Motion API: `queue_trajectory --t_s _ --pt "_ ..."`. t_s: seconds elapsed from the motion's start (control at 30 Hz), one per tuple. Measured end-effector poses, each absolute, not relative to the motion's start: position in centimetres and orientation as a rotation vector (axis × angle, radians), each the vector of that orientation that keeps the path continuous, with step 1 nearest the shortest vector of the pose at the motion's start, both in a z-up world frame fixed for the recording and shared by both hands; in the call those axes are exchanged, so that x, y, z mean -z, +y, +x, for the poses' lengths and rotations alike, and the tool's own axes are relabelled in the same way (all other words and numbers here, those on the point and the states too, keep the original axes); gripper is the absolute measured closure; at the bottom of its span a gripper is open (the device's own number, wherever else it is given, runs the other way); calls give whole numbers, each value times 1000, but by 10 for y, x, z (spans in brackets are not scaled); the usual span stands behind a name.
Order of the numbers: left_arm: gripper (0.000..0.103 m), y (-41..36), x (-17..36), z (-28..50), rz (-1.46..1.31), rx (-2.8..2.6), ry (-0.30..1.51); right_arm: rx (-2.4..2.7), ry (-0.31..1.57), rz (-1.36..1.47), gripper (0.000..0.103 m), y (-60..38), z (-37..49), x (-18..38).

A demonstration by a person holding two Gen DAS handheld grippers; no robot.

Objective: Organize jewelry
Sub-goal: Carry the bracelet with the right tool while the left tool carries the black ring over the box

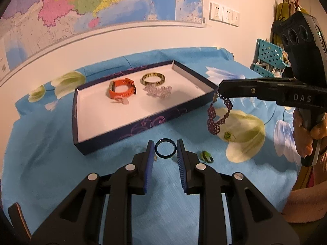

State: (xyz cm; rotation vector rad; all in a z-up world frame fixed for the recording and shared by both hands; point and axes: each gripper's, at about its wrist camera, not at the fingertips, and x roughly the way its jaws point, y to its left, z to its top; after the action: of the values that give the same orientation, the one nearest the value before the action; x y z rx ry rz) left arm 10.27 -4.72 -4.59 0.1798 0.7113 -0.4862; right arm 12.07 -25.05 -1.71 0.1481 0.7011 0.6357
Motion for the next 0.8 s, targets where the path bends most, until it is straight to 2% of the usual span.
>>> queue_trajectory --t_s 0.8 --pt "80 -42 30 166 161 401 666 -596 655 177 100 -257 186 -3"
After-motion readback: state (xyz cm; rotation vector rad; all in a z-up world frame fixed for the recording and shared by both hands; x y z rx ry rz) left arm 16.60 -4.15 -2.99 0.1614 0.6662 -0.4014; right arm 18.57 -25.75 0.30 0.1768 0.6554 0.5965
